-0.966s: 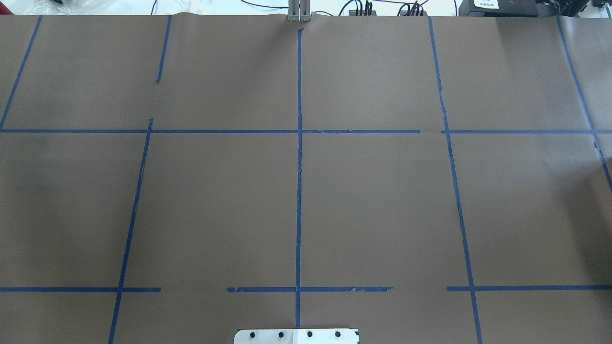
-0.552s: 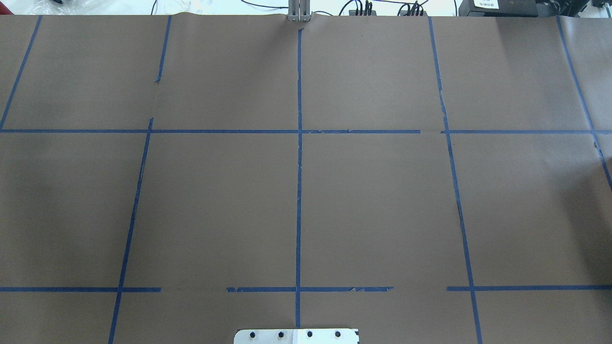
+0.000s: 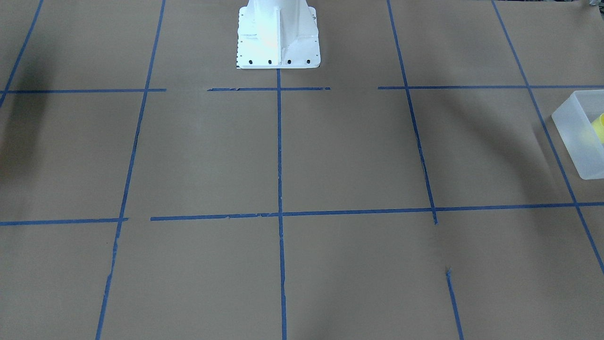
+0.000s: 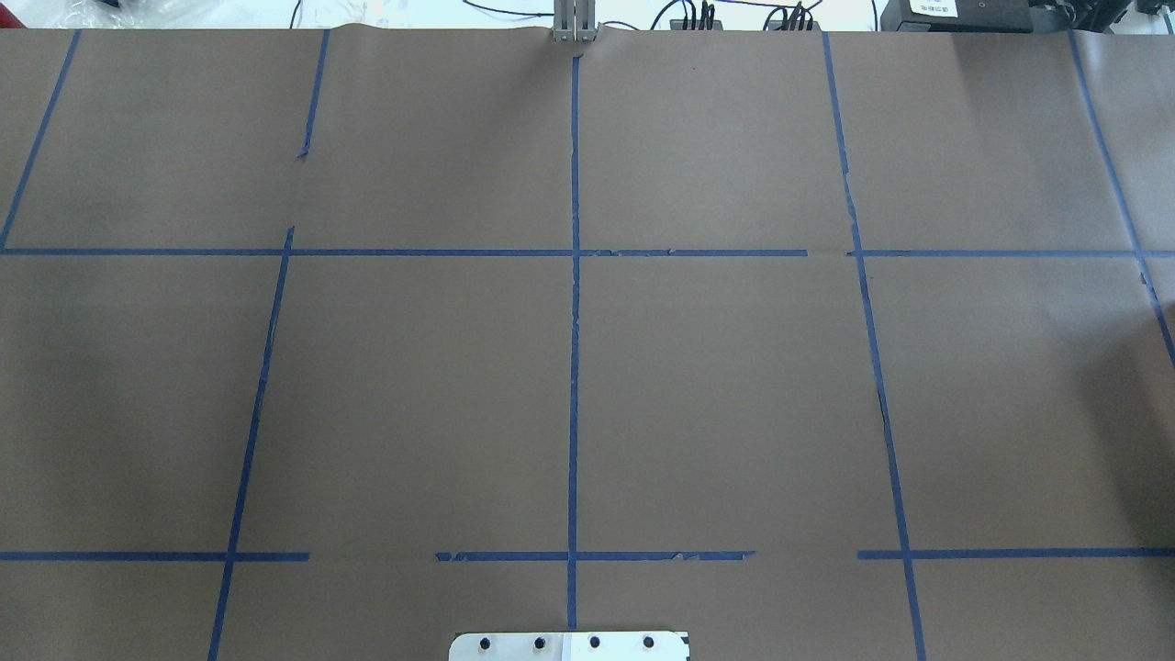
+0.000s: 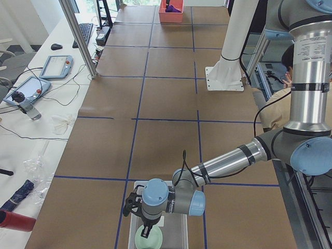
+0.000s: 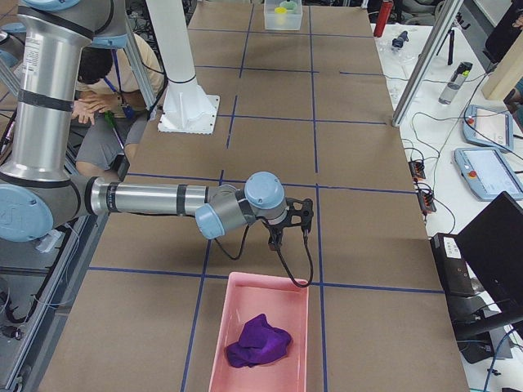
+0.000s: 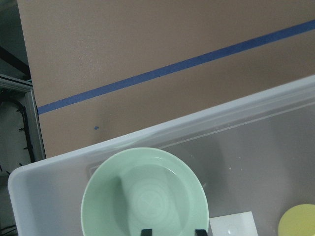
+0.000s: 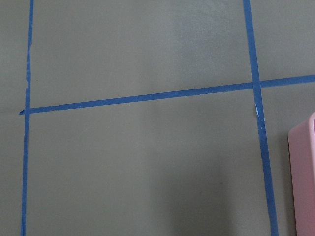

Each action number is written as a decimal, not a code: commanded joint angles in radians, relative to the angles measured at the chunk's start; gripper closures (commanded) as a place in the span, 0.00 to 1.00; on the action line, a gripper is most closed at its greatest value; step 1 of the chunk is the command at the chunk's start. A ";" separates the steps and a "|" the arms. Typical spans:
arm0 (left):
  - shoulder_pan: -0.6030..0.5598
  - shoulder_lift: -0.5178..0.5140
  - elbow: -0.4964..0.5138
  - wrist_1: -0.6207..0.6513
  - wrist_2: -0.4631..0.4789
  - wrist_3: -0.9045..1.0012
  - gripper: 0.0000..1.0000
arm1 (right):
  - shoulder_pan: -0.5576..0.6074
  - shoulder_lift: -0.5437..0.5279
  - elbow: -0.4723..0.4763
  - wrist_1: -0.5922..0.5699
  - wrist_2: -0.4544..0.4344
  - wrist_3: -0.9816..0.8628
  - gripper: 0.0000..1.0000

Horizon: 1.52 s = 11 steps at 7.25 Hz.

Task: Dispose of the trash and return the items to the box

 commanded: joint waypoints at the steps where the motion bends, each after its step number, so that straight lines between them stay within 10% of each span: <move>1: -0.001 0.010 -0.166 0.098 -0.042 -0.032 0.00 | -0.011 0.002 0.037 -0.010 -0.008 0.014 0.00; 4: -0.001 0.006 -0.549 0.487 -0.295 -0.243 0.00 | -0.078 0.035 0.051 -0.108 -0.014 0.012 0.00; 8: 0.093 -0.032 -0.740 0.559 -0.250 -0.425 0.00 | -0.124 0.041 0.048 -0.113 -0.013 0.002 0.00; 11: 0.115 -0.046 -0.725 0.685 -0.145 -0.174 0.00 | -0.150 0.043 0.046 -0.125 -0.013 -0.006 0.00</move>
